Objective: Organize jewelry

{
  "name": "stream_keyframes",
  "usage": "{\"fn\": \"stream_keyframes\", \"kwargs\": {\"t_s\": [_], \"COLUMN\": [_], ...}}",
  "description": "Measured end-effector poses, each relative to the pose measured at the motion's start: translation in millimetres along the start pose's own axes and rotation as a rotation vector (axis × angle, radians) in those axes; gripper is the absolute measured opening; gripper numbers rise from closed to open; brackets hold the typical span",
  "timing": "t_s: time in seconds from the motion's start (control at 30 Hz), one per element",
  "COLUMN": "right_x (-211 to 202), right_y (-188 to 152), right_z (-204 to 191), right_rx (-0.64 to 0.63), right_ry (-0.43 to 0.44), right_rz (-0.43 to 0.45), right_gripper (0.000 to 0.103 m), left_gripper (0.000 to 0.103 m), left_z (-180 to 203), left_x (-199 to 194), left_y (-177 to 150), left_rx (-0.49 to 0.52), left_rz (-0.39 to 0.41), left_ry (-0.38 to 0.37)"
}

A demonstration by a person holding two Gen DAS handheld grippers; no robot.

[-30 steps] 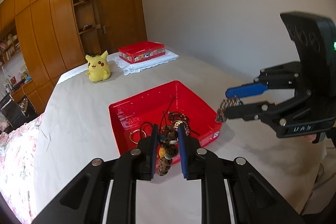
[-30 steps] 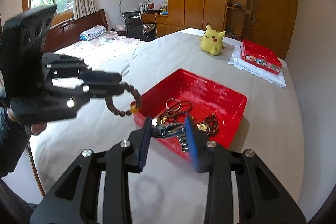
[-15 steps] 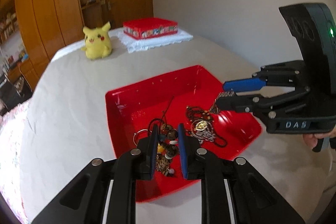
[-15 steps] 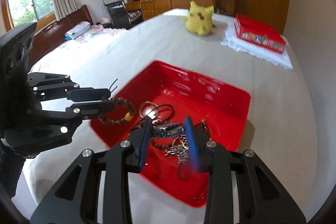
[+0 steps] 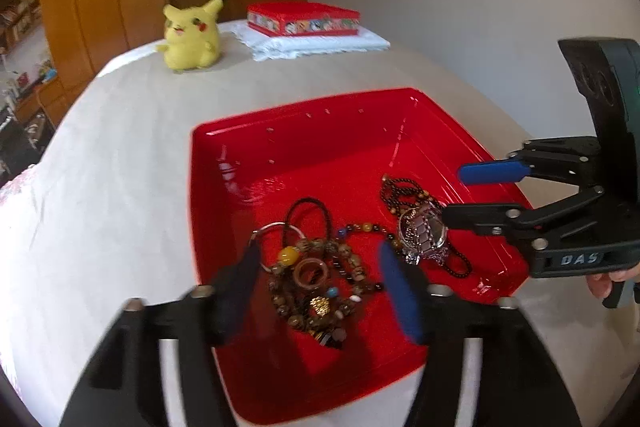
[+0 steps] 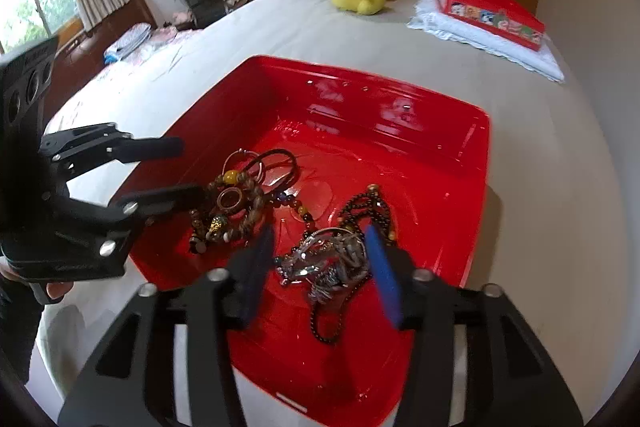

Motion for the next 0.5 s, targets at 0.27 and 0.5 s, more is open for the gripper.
{"fn": "stream_keyframes", "kwargs": {"t_s": [0.27, 0.5], "right_x": [-55.7, -108.5], "right_y": [-24.2, -71.5], "right_z": [-11.1, -43.8], "right_rx": [0.008, 0.008], "right_ry": [0.000, 0.044], "right_rz": [0.113, 0.202], "right_gripper": [0.073, 0.088], "left_gripper": [0.098, 0.099], "left_z": [6.0, 26.8], "left_x": [-52.4, -96.5], "left_y": [-12.9, -32.3], "left_rx": [-0.036, -0.031], "left_rz": [0.059, 0.084], "left_ry": [0.104, 0.218]}}
Point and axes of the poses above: each gripper's, at about its wrist camera, not at the fingertips, and x roughly the way its jaws point, z to its right, y to its top, the point moved 4 cm from there along x, roughly the way its jaws point, and after that the axes turned 5 degrees about x, right-handed, at the moved point
